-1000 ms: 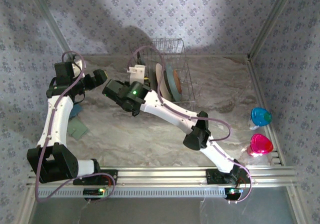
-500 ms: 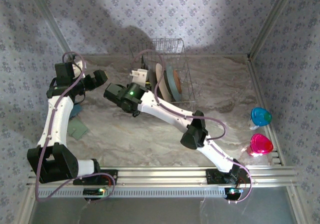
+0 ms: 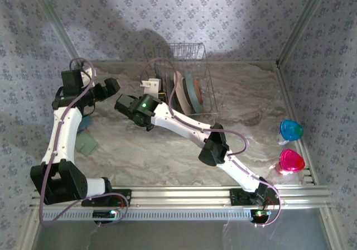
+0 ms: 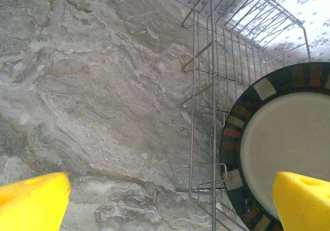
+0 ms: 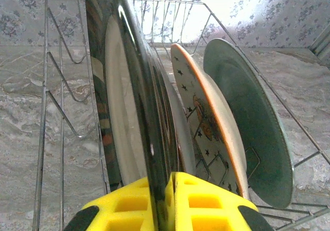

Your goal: Load the plates into the dish rack

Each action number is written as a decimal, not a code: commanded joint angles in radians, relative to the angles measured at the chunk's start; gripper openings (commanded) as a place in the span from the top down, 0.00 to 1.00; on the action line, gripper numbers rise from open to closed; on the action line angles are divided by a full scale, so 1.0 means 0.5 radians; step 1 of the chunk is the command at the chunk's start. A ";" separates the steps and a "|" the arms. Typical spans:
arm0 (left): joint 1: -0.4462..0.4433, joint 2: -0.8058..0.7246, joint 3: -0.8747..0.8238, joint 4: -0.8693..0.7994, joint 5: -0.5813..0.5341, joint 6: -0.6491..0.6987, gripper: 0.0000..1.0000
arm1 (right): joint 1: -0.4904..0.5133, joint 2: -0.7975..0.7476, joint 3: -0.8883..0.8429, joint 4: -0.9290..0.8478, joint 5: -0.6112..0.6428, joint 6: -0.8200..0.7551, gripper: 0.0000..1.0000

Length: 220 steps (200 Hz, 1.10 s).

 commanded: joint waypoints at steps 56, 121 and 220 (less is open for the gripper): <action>0.012 -0.025 -0.001 0.021 0.060 -0.010 0.01 | 0.001 0.099 0.128 0.140 0.122 -0.100 1.00; 0.013 -0.029 -0.001 0.021 0.060 -0.011 0.01 | 0.037 0.157 0.128 0.323 0.038 -0.253 0.97; 0.013 -0.021 -0.003 0.021 0.057 -0.010 0.01 | 0.023 0.201 0.101 0.329 -0.048 -0.199 0.84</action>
